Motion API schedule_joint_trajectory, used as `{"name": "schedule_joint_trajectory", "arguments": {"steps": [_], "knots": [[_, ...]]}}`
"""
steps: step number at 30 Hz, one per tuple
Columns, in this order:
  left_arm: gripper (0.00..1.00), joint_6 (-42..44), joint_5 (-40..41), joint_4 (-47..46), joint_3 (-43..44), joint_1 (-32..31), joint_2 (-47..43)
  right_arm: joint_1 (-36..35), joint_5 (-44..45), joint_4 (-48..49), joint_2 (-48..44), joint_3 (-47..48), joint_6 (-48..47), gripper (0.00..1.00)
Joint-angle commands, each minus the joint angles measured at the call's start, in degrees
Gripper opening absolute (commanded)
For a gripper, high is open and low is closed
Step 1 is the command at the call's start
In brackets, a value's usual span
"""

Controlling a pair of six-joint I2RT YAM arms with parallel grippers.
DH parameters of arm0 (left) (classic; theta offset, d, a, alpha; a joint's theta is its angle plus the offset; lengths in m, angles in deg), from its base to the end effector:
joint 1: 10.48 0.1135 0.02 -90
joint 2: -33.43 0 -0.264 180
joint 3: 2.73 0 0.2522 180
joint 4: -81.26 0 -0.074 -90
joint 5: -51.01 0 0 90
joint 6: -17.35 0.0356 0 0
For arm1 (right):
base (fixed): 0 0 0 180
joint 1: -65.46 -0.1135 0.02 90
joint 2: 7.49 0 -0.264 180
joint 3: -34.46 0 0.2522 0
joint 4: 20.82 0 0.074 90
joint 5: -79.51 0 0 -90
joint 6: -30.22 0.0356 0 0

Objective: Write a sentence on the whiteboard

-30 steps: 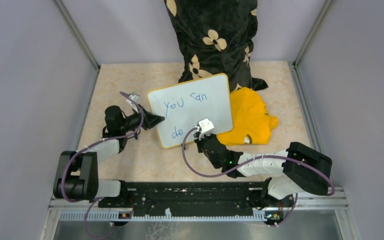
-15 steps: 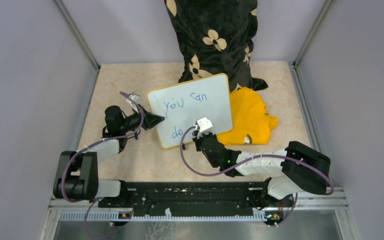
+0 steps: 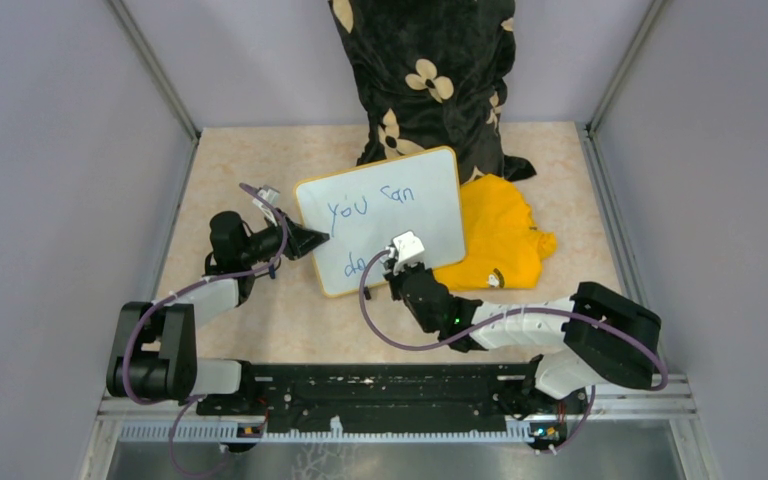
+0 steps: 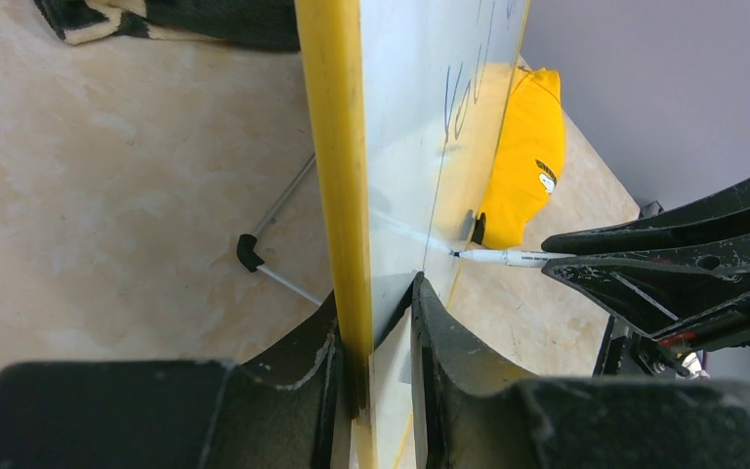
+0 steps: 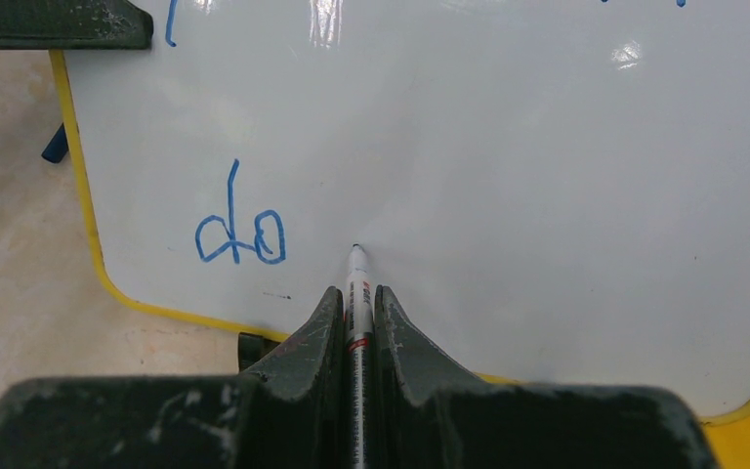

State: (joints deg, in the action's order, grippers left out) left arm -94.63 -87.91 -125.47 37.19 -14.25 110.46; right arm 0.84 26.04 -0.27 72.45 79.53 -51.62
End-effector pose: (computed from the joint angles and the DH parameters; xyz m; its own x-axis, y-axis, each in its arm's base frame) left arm 0.2553 -0.0437 0.2011 -0.4598 -0.2162 -0.8613 0.6589 0.5673 -0.4941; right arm 0.1393 0.2441 0.2039 -0.1729 -0.0984 -0.9800 -0.4589 0.8885 -0.0082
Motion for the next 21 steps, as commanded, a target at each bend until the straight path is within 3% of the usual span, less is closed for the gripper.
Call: {"name": "schedule_joint_trajectory", "arguments": {"steps": [1, 21], "knots": [[0.00, 5.01, 5.42, 2.83, 0.22, -0.10, 0.85, 1.38, 1.99, 2.62, 0.18, 3.32, -1.12, 0.00], [0.00, 4.93, 5.37, 2.78, 0.13, -0.10, 0.86, 1.60, 0.83, 2.28, -1.64, 2.74, -0.59, 0.00]]}}
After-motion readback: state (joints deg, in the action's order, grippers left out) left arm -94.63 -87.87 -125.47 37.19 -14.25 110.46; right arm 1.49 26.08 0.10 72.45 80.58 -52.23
